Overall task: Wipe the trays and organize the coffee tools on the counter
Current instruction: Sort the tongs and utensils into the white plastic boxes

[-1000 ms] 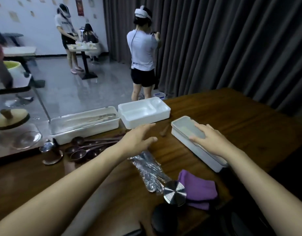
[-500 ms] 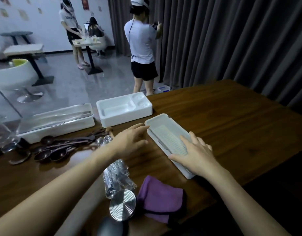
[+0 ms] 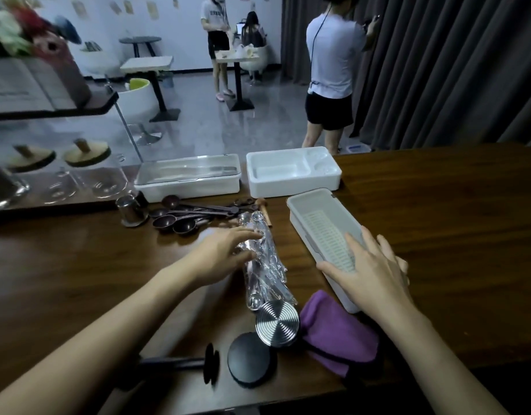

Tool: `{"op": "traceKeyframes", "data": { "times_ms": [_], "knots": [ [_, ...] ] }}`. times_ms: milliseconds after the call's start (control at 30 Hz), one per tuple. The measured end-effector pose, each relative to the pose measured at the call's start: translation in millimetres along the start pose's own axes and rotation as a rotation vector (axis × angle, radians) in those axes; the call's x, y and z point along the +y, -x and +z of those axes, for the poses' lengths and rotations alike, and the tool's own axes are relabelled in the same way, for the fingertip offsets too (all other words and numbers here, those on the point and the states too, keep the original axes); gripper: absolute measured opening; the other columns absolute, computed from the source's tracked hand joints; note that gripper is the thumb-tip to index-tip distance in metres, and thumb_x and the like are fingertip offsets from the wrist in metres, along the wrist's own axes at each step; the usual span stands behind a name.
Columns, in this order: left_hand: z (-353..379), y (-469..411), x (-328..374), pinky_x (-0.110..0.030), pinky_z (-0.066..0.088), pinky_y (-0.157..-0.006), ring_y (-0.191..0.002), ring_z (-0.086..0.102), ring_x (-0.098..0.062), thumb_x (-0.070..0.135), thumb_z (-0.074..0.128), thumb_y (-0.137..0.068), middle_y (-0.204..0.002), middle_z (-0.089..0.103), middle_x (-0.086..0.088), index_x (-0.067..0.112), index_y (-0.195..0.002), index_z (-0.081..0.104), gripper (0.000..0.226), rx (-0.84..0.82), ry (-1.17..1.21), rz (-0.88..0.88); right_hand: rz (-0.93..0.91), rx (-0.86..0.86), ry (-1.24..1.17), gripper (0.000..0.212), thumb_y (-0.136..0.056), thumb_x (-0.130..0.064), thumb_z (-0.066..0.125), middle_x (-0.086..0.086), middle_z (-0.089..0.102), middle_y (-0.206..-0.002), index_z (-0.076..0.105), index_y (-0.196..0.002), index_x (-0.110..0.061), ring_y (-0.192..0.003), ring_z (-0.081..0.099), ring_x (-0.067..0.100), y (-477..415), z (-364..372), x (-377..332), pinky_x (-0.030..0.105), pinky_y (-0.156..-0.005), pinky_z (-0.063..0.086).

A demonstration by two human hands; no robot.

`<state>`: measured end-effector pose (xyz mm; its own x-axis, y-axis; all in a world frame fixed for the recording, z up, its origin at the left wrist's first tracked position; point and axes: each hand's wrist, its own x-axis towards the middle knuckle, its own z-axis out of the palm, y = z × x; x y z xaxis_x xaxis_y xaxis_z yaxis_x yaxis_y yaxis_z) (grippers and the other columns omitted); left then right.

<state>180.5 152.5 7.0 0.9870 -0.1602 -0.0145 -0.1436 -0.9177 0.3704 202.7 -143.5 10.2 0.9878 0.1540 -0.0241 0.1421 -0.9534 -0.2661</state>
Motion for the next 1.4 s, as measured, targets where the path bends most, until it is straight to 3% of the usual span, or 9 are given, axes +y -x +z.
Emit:
{"op": "traceKeyframes", "data": {
  "times_ms": [133,333,467,667,800,900,1100,1233,1400],
  "knots": [
    [2,-6,17,-0.028,0.031,-0.113,-0.143,0.043,-0.013,0.042,0.059,-0.101,-0.157,0.045,0.007,0.032,-0.151,0.046,0.053,0.006,-0.013,0.082,-0.039,-0.037,-0.023,0.095,-0.081,-0.087,0.039,0.000,0.010,-0.169,0.022,-0.158,-0.035,-0.155,-0.004,0.027,7,-3,-7,0.058,-0.120,0.007],
    [19,-24,54,-0.034,0.034,-0.116,-0.142,0.045,-0.024,0.038,0.056,-0.102,-0.161,0.039,-0.003,0.024,-0.159,0.032,0.063,-0.091,0.053,0.185,-0.162,-0.109,-0.056,0.076,-0.087,-0.073,0.052,-0.013,0.011,-0.167,0.027,-0.154,-0.046,-0.155,-0.006,0.017,40,-9,12,0.055,-0.123,-0.007],
    [30,-28,63,-0.027,0.029,-0.116,-0.144,0.042,-0.022,0.037,0.058,-0.102,-0.165,0.031,0.000,0.020,-0.160,0.027,0.068,-0.097,0.129,0.202,-0.209,-0.029,-0.076,0.062,-0.093,-0.058,0.057,-0.014,0.026,-0.164,0.037,-0.150,-0.046,-0.153,0.015,0.011,53,-8,20,0.058,-0.123,0.005],
    [34,-35,75,-0.039,0.039,-0.114,-0.138,0.049,-0.025,0.041,0.058,-0.100,-0.158,0.043,-0.001,0.034,-0.162,0.012,0.078,-0.061,0.314,0.130,-0.238,0.110,-0.181,0.053,-0.092,-0.053,0.064,-0.011,0.047,-0.153,0.053,-0.142,-0.040,-0.144,0.037,0.010,47,-14,15,0.051,-0.118,0.027],
    [32,-40,83,-0.028,0.040,-0.107,-0.131,0.055,-0.017,0.047,0.058,-0.100,-0.152,0.048,0.011,0.035,-0.159,0.026,0.068,-0.026,0.376,0.099,-0.292,0.131,-0.220,0.050,-0.095,-0.050,0.062,-0.007,0.051,-0.150,0.053,-0.143,-0.039,-0.141,0.042,0.010,42,-18,14,0.042,-0.116,0.035],
    [36,-44,86,-0.026,0.031,-0.117,-0.143,0.040,-0.008,0.047,0.060,-0.099,-0.155,0.040,0.016,0.029,-0.157,0.035,0.065,-0.007,0.435,0.086,-0.380,0.178,-0.204,0.049,-0.098,-0.043,0.059,0.001,0.055,-0.147,0.048,-0.146,-0.041,-0.138,0.048,0.015,41,-15,16,0.037,-0.107,0.044],
    [45,-50,88,-0.035,0.032,-0.120,-0.146,0.039,-0.013,0.057,0.063,-0.093,-0.157,0.044,0.006,0.027,-0.155,0.041,0.073,0.016,0.371,0.038,-0.476,0.201,-0.162,0.058,-0.100,-0.012,0.056,0.010,0.048,-0.152,0.044,-0.146,-0.046,-0.141,0.044,0.028,37,-10,32,0.043,-0.108,0.046],
    [50,-53,89,-0.040,0.038,-0.114,-0.139,0.047,-0.022,0.062,0.066,-0.088,-0.148,0.055,-0.004,0.029,-0.154,0.041,0.078,0.018,0.311,-0.007,-0.459,0.215,-0.189,0.043,-0.102,-0.010,0.050,0.006,0.041,-0.158,0.056,-0.139,-0.032,-0.144,0.040,0.025,33,-14,35,0.041,-0.110,0.044],
    [52,-56,88,-0.040,0.044,-0.104,-0.125,0.056,-0.024,0.064,0.065,-0.088,-0.133,0.063,-0.004,0.032,-0.155,0.040,0.079,0.024,0.270,-0.005,-0.440,0.312,-0.237,0.049,-0.095,0.005,0.053,0.003,0.035,-0.161,0.061,-0.133,-0.025,-0.138,0.049,0.027,33,-15,43,0.043,-0.099,0.055]
  ]
}}
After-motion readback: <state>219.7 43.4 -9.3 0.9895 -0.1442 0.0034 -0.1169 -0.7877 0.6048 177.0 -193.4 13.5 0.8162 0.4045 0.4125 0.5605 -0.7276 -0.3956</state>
